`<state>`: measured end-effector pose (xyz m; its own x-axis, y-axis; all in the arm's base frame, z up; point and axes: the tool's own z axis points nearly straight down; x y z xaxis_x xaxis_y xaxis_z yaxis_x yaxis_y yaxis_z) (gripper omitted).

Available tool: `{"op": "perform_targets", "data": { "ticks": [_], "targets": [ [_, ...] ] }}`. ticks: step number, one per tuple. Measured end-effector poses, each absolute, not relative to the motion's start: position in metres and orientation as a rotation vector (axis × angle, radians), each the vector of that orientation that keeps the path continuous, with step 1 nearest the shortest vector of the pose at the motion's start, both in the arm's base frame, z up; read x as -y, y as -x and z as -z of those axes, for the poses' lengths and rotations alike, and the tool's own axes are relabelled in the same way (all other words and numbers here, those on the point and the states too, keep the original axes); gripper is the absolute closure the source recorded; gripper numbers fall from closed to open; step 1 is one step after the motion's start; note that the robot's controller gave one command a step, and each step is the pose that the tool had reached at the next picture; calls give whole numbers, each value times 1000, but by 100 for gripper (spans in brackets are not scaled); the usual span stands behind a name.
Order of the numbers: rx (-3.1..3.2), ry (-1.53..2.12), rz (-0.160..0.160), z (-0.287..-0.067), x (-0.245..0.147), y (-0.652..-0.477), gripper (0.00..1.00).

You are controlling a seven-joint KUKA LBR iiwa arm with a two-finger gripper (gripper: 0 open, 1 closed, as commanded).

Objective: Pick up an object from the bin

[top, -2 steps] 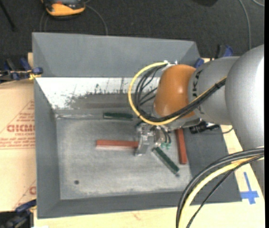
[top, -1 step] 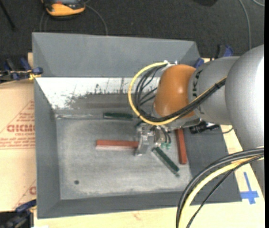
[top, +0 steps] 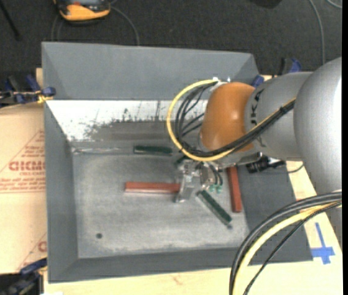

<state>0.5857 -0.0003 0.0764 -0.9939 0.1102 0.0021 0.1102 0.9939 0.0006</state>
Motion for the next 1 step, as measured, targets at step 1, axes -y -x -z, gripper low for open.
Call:
{"op": "perform_targets", "data": {
  "ticks": [1],
  "targets": [
    [3132, 171, 2, -98, 0, -585, 100]
  ]
}}
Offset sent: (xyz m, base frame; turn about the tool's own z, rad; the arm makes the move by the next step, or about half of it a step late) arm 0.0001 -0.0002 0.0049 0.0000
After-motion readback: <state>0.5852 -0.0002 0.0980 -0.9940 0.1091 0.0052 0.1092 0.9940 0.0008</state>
